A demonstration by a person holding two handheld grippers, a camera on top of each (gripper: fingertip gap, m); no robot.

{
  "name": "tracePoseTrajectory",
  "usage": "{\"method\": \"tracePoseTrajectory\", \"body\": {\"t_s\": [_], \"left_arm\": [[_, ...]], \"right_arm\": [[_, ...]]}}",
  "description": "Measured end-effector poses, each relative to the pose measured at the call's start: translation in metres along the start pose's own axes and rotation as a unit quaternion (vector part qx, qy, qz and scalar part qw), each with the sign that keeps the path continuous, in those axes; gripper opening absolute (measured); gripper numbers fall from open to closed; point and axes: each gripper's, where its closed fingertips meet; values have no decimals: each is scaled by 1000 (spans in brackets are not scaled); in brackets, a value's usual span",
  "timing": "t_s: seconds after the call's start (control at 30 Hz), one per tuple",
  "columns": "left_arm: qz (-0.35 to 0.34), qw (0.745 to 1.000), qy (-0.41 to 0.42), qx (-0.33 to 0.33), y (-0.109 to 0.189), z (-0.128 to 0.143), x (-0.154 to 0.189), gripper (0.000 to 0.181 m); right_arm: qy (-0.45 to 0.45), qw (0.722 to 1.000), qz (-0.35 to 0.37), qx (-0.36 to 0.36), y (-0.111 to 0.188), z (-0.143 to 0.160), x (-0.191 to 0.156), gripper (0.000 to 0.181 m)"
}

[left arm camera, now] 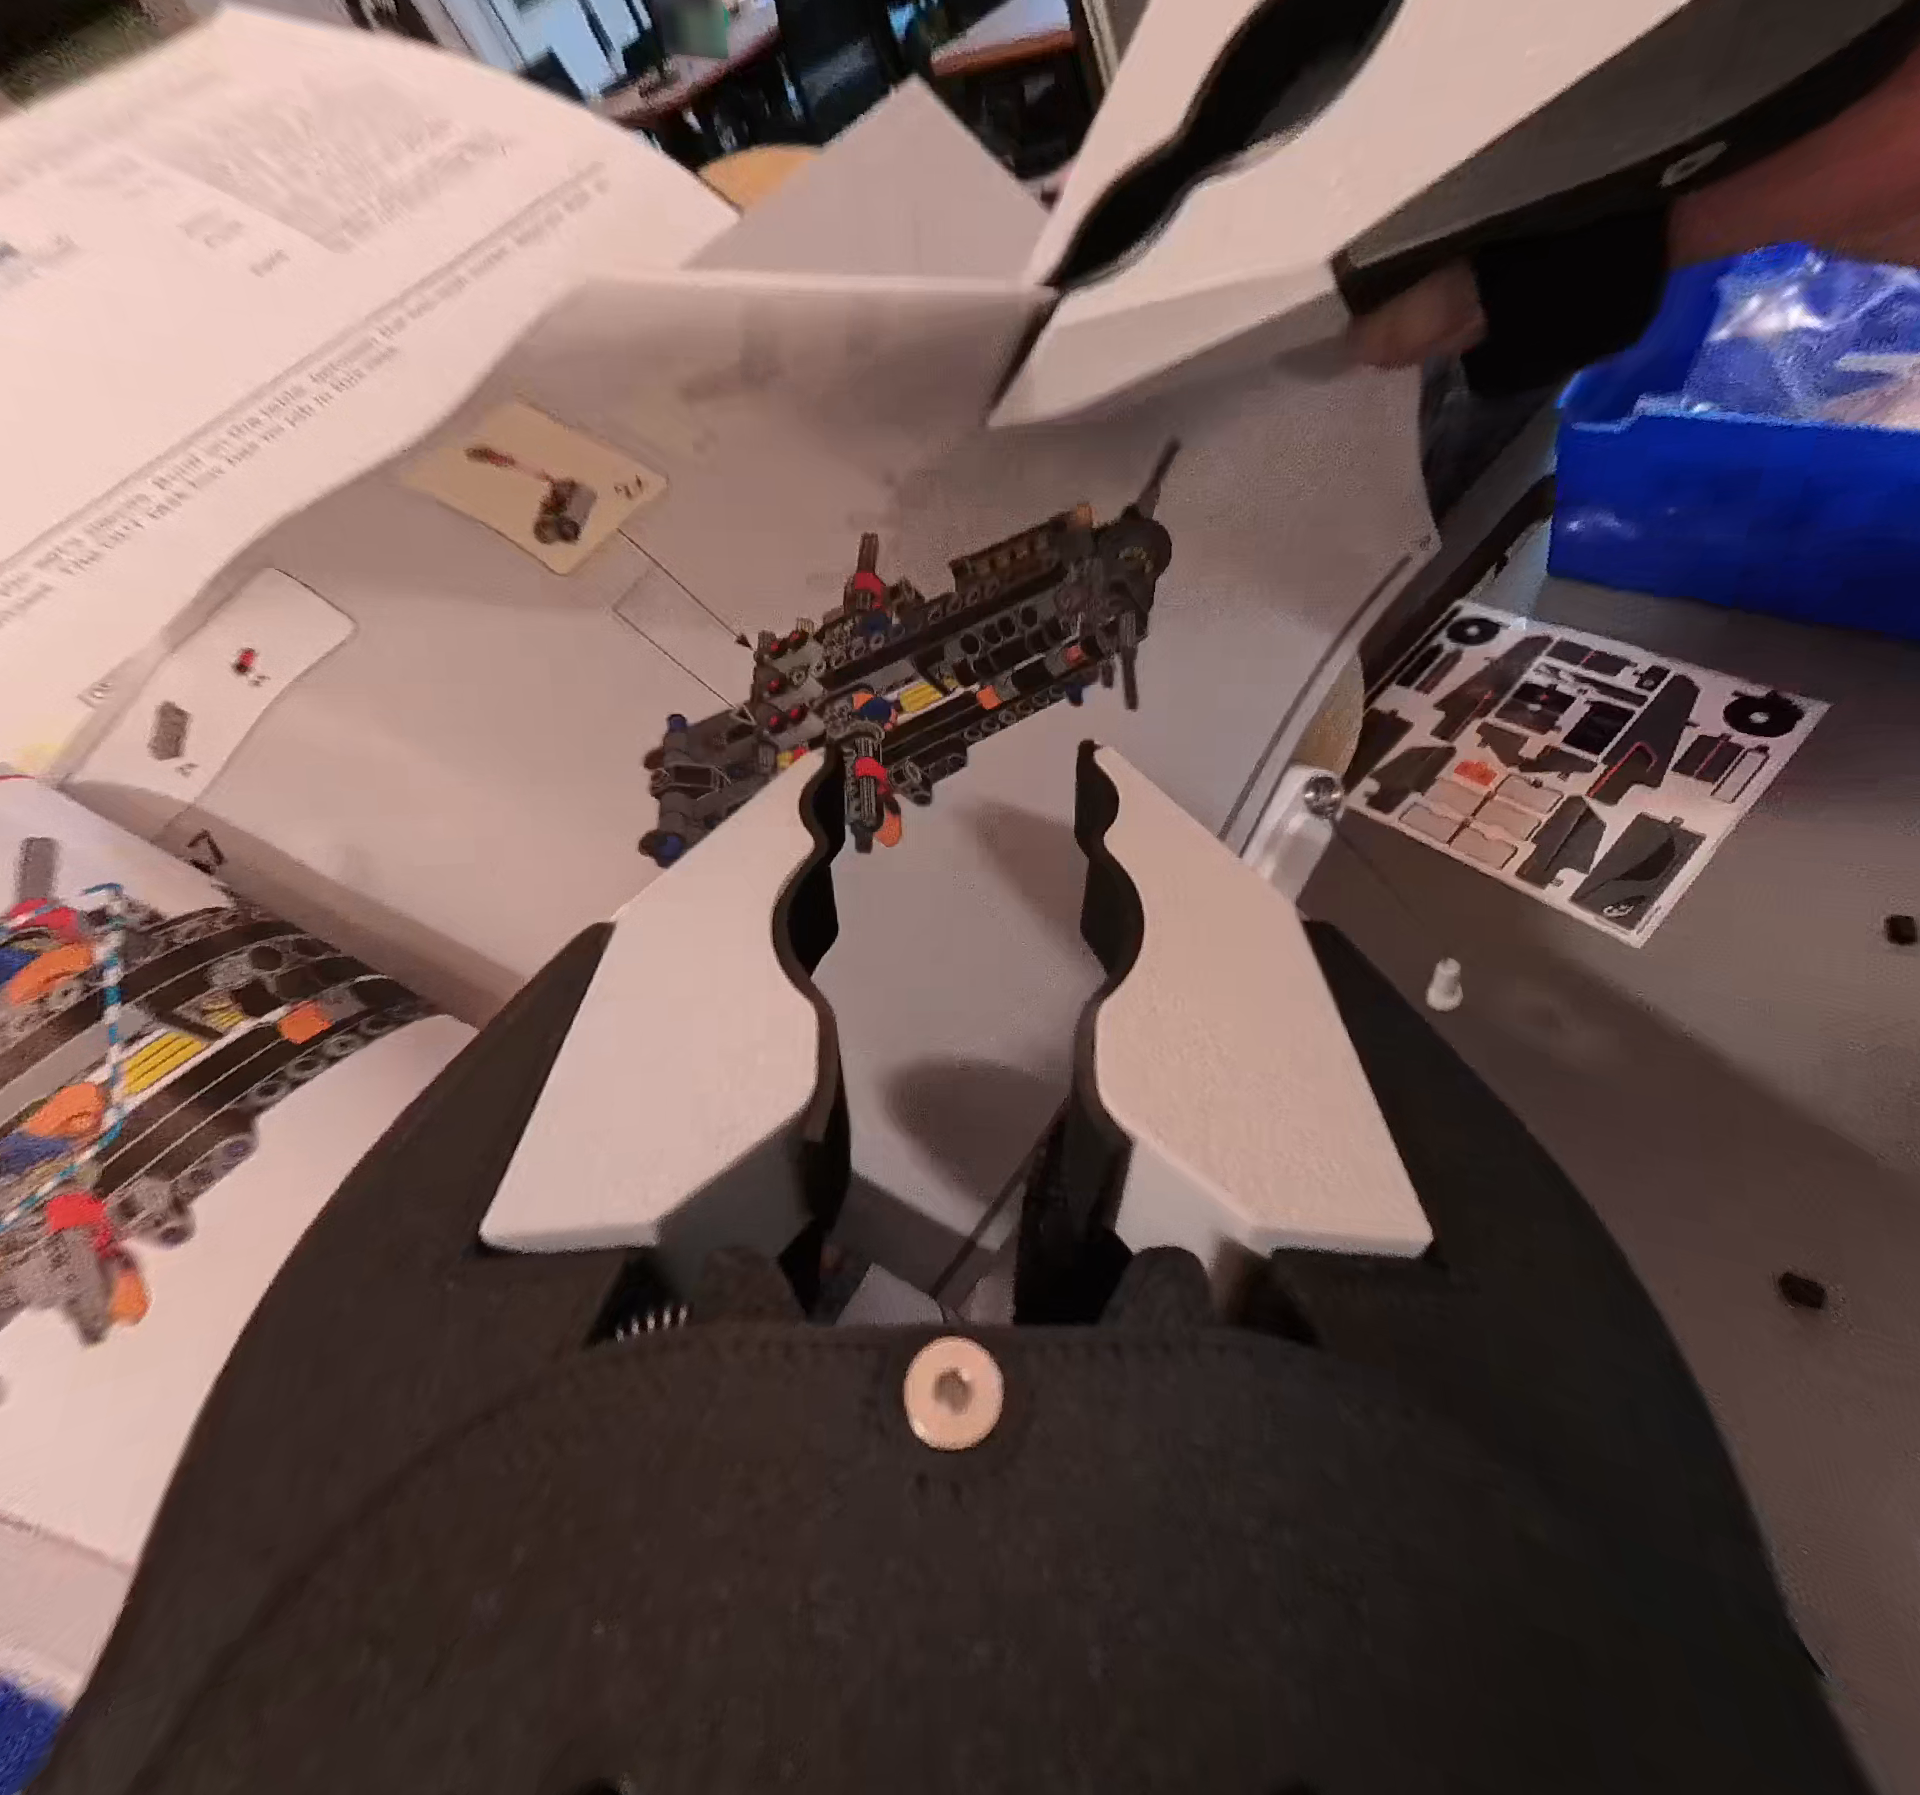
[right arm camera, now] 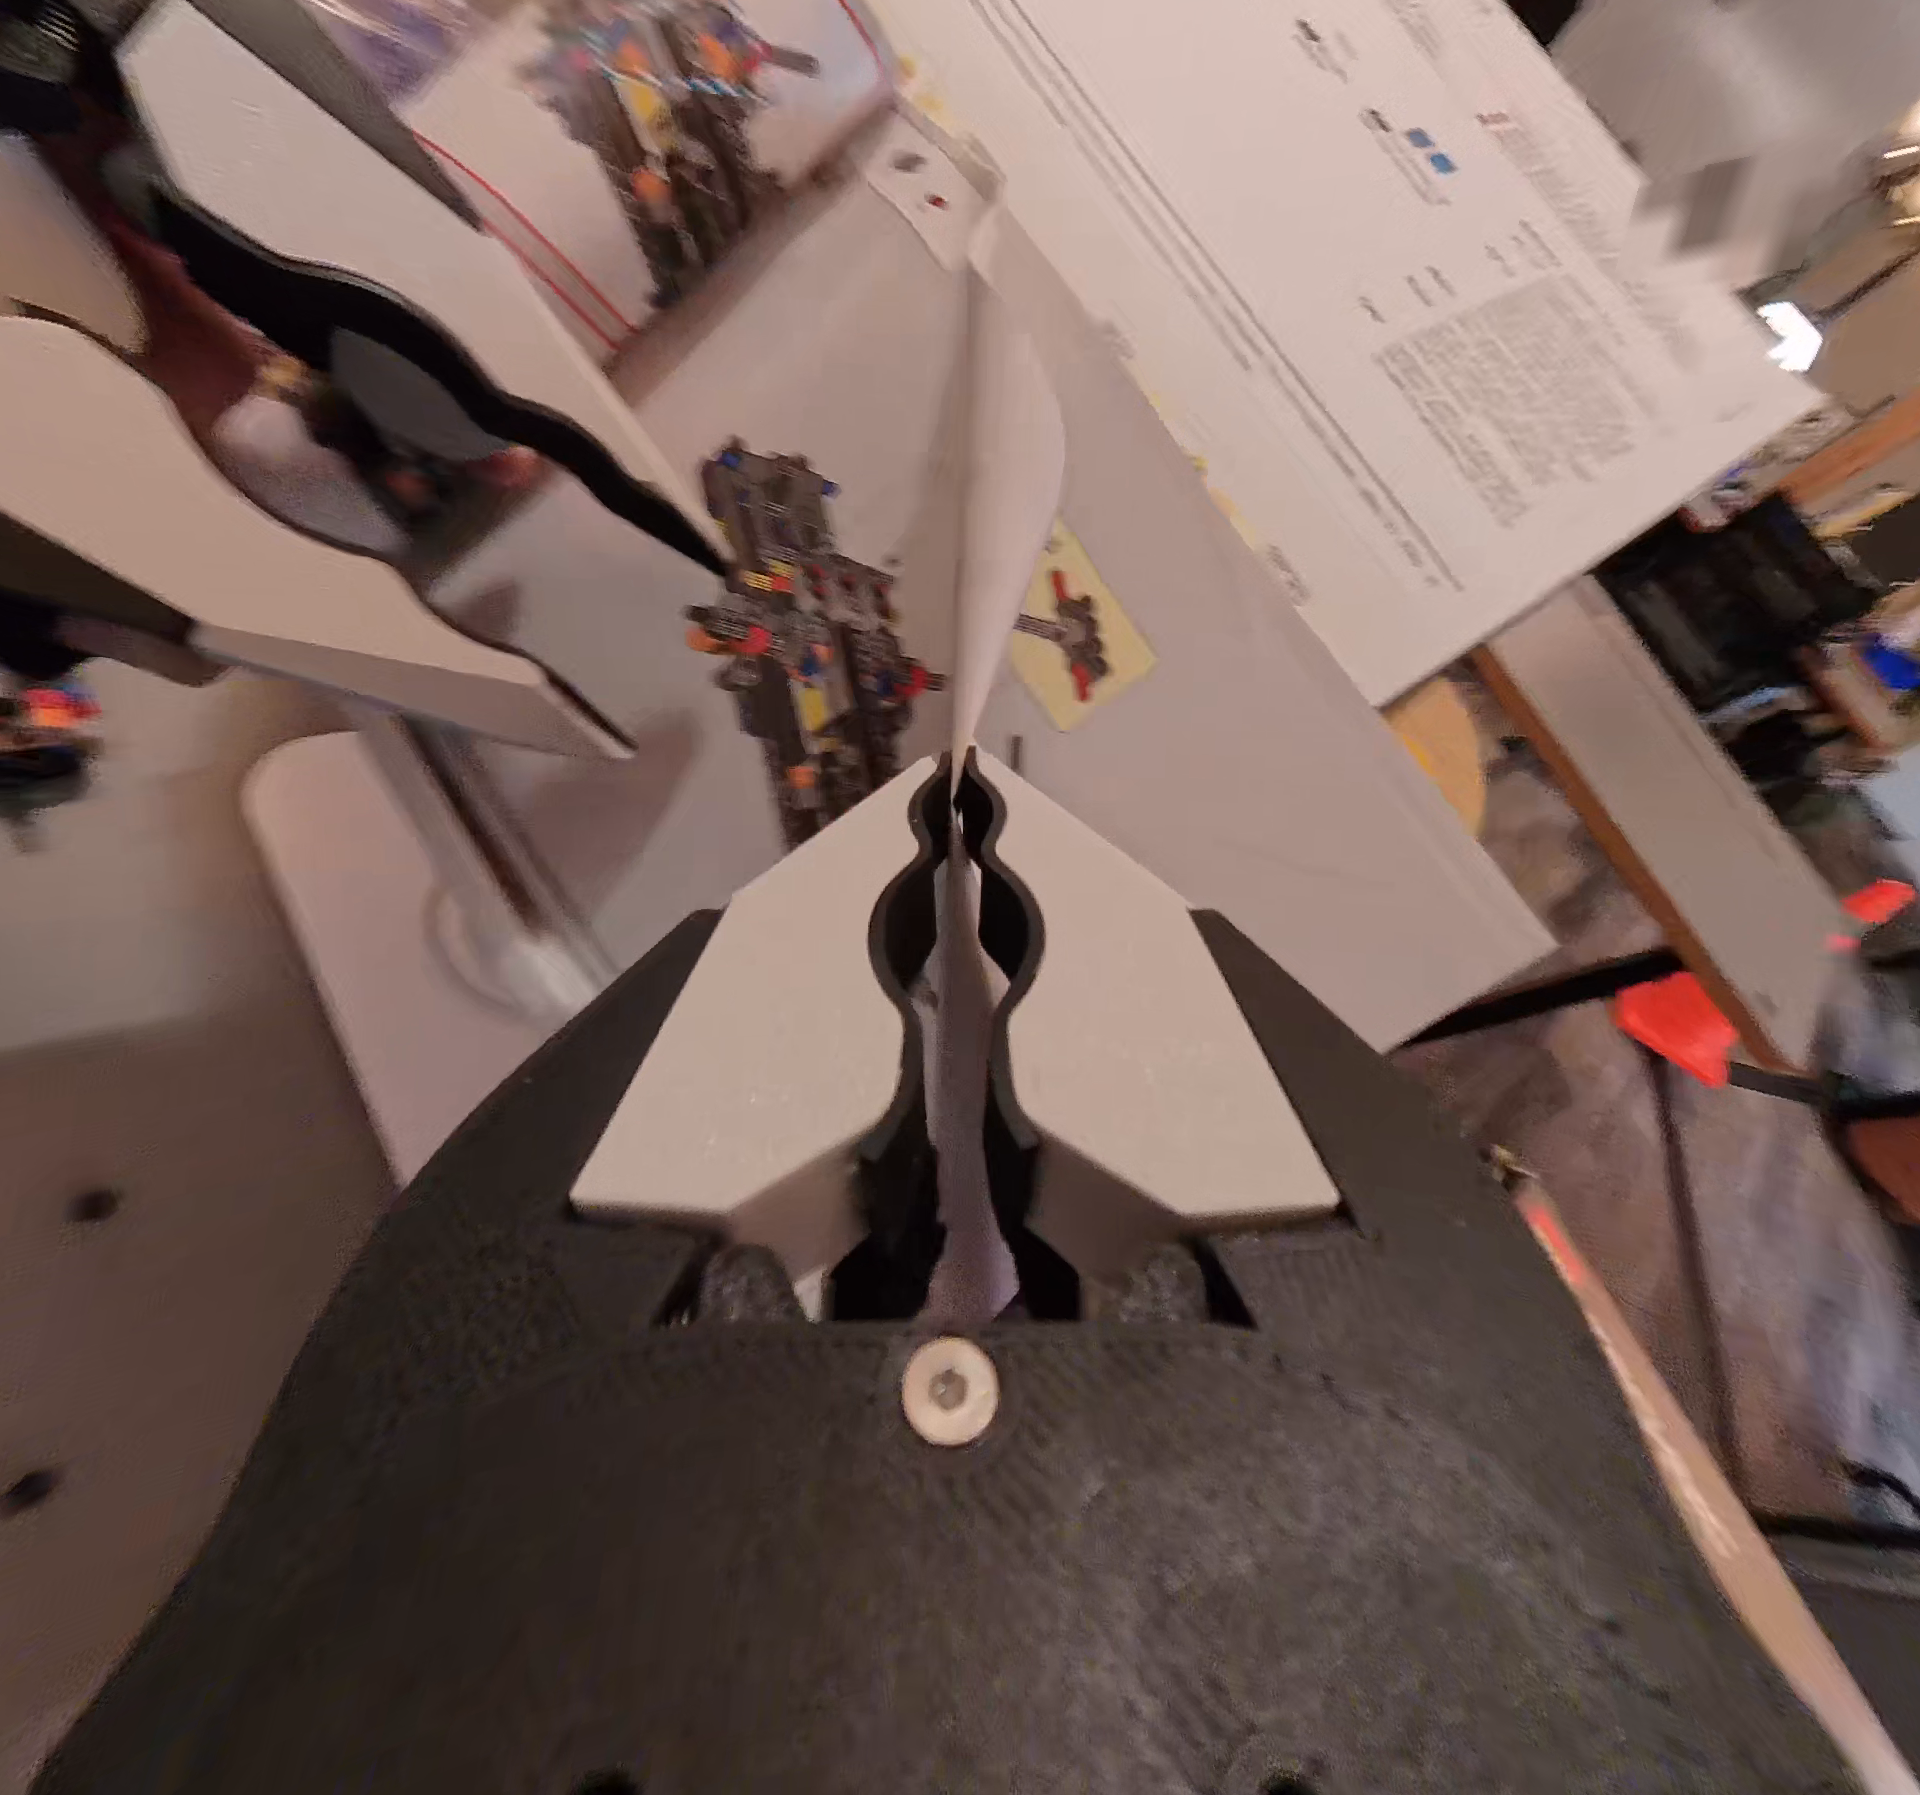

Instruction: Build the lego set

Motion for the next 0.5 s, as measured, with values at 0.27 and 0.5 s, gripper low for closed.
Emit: {"method": "tracePoseTrajectory", "body": {"t_s": [0.27,0.5], "left_arm": [[75,976,136,154,68,-35,-10,49],[141,943,251,169,78,-18,-27,49]], "right_arm": [[8,996,-81,46,31,-49,-62,0],[44,995,-48,78,11,-72,-128,0]]}}
Point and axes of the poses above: each gripper's, where its closed fingertips meet, y back along the fingers, z out of its underside, x = y × z across the jaws, and after that the axes turned 10 degrees about z, right-handed
